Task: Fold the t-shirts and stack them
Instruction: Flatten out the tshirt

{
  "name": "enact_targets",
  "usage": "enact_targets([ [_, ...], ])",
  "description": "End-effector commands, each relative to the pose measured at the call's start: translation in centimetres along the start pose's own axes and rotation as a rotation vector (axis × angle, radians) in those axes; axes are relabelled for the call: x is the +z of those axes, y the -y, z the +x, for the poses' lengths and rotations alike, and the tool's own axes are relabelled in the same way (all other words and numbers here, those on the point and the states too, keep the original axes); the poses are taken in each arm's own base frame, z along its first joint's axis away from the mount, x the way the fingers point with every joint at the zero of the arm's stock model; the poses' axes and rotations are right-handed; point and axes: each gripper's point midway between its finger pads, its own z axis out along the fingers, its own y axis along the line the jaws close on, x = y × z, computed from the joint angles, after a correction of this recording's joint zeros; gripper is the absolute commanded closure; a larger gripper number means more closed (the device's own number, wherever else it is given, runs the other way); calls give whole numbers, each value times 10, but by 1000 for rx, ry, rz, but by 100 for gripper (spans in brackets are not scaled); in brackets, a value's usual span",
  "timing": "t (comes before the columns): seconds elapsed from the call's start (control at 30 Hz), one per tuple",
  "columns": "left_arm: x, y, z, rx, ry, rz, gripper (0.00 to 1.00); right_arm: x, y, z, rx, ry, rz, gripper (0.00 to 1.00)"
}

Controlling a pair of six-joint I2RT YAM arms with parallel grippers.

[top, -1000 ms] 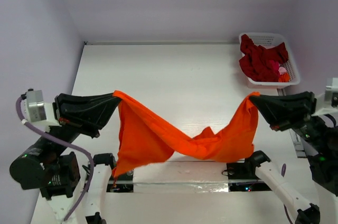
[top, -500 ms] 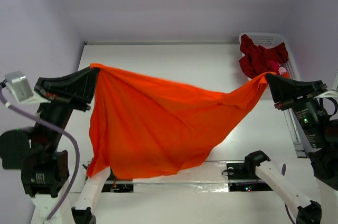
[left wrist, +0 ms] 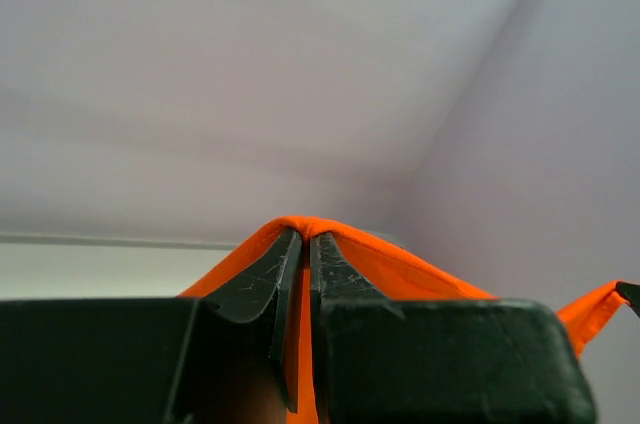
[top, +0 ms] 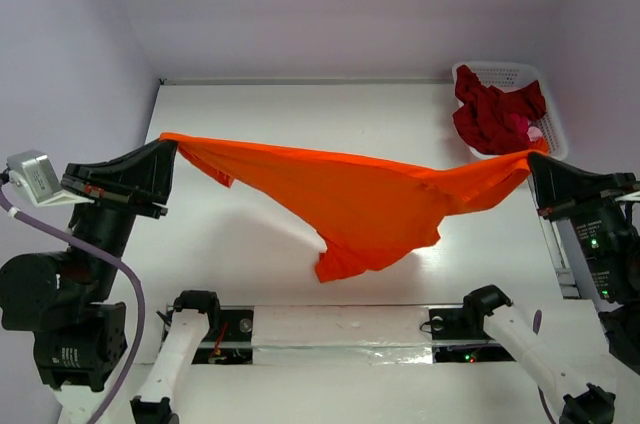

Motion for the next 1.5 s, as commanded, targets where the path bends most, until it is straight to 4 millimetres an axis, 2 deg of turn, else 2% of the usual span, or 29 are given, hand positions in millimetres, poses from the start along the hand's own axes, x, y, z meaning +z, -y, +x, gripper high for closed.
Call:
enact_targets([
  [0.0,-14,23,-14,-1,29,73,100,-20,-11,-12,0,7,-61,100],
  [0.1,-28,41,-21,-31,39,131,100,-33,-22,-13,3,0,-135,100],
  [0.27,-63,86,-37,-60,52,288,100,-60,-49,-16,-14,-12,-310,100],
  [0.3,-72,95,-42,-61,65,319,100,-69,-57,-16,-16,-17,-366,100],
  [0.33,-84,108,-46,-54,78,369,100,-84,-62,-25,-13,23,-412,100],
  [0.43,-108,123,-57,-63,121,427,100,-117,-75,-38,-3,90,-520,100],
  [0.5,-116,131,-61,-73,138,461,100,-130,-77,-42,6,115,-553,100],
  [0.6,-135,146,-71,-59,176,515,100,-142,-79,-49,14,142,-576,100],
  [0.8,-161,177,-102,-2,274,623,100,-151,-90,-70,22,207,-625,100],
  [0.93,-179,187,-113,20,327,682,100,-160,-99,-83,20,249,-671,100],
  [1.0,-182,186,-114,26,338,676,100,-160,-100,-84,24,250,-676,100],
  [1.07,-178,179,-115,23,346,649,100,-151,-100,-79,25,229,-665,100],
  [1.17,-155,160,-108,-4,325,580,100,-125,-95,-68,29,184,-614,100],
  [1.23,-124,135,-96,-13,295,494,100,-109,-92,-62,22,163,-575,100],
  [1.33,-78,101,-73,-17,236,385,100,-72,-85,-46,6,104,-503,100],
  [1.47,-27,58,-49,-14,180,246,100,-29,-73,-25,-15,50,-408,100],
])
